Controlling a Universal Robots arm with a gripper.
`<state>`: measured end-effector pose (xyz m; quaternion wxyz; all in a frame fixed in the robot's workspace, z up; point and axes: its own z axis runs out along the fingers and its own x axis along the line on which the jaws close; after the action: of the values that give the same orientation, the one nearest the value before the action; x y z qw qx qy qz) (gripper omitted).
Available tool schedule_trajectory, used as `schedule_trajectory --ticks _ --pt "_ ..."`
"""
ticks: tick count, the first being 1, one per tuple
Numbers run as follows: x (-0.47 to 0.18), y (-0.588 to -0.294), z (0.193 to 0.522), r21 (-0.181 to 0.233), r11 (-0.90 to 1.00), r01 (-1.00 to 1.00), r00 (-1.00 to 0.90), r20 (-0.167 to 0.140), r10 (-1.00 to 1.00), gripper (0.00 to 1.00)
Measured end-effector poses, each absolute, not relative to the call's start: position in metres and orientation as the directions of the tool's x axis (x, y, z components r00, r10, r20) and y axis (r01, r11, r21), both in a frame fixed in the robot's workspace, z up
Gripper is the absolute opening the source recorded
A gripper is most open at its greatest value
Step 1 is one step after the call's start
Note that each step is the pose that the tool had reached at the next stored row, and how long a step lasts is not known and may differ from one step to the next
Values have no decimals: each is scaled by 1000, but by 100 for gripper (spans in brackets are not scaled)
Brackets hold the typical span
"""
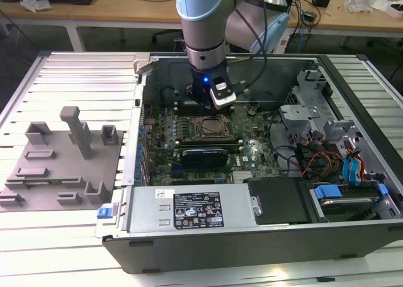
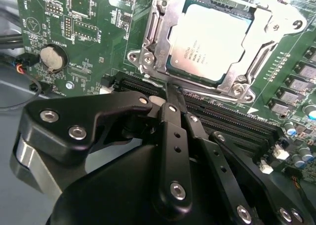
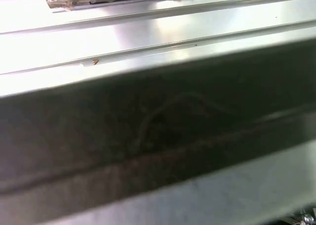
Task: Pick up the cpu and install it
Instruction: 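Install the first cpu locking lever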
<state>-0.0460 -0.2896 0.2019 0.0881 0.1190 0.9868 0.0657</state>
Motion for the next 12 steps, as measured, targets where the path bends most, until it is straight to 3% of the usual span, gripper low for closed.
schedule_trajectory --ticks 6,12 --pt "-46 -290 206 151 963 223 -956 -160 246 11" --pt "-51 -289 207 157 963 217 -950 -194 246 11"
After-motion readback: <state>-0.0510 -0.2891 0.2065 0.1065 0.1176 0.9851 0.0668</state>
